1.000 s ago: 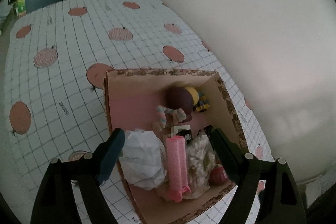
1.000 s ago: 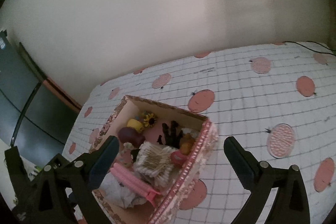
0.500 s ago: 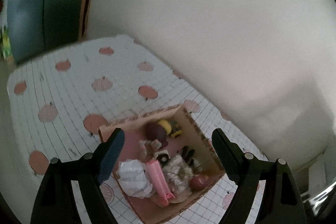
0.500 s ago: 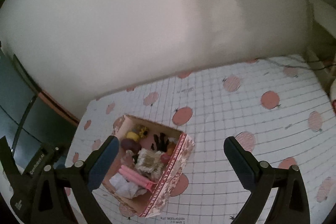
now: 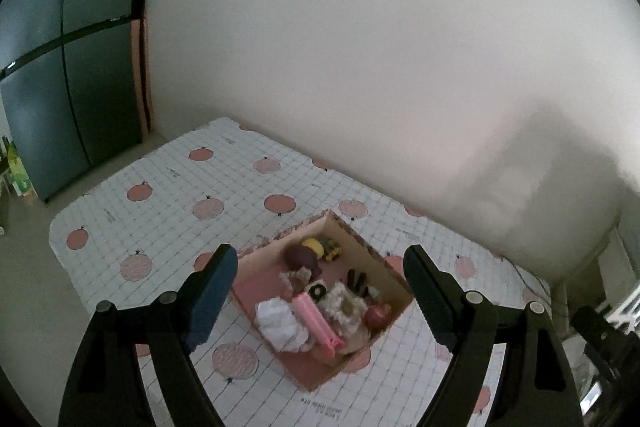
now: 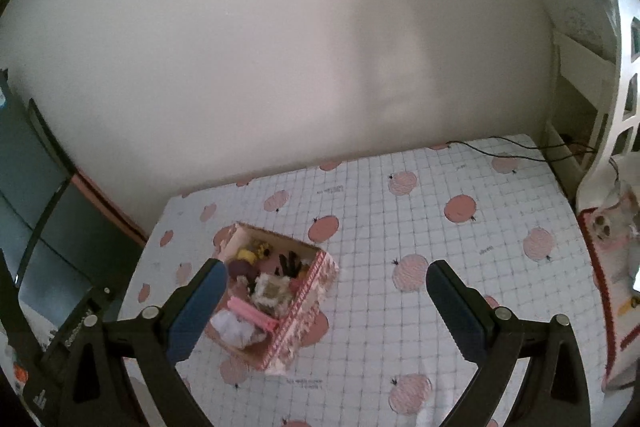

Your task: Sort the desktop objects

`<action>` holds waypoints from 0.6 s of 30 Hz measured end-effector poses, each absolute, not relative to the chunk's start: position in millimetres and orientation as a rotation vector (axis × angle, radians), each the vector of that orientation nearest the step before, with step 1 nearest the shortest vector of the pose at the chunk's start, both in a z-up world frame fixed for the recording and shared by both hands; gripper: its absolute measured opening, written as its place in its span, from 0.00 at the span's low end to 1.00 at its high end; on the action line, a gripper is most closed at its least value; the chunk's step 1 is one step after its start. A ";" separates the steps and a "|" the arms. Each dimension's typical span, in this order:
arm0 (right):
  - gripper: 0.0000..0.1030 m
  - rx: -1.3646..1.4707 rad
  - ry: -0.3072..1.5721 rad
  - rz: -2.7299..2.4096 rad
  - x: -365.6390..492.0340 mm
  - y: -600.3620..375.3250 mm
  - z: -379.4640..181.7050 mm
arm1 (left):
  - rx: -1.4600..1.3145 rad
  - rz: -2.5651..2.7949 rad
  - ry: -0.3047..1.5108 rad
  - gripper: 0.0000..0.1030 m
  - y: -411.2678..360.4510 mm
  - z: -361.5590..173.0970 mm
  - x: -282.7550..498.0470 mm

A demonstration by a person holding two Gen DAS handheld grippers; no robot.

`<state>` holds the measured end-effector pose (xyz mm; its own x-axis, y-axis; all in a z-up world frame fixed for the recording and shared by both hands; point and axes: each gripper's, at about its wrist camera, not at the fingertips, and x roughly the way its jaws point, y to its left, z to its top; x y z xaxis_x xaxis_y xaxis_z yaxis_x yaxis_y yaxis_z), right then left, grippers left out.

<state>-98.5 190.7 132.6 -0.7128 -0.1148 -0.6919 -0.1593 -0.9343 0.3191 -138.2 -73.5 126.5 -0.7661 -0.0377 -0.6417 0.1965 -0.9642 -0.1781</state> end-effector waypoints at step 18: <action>0.98 -1.274 0.523 2.809 -21.6 199.0 131.4 | 1.026 -2.854 0.205 0.83 -64.5 153.4 -53.4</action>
<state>-21.6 199.0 131.4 -0.6682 -0.1245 -0.7335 -0.1479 -0.9440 0.2949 -53.4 -64.5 153.4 -0.7673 -0.0504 -0.6393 0.1412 -0.9857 -0.0918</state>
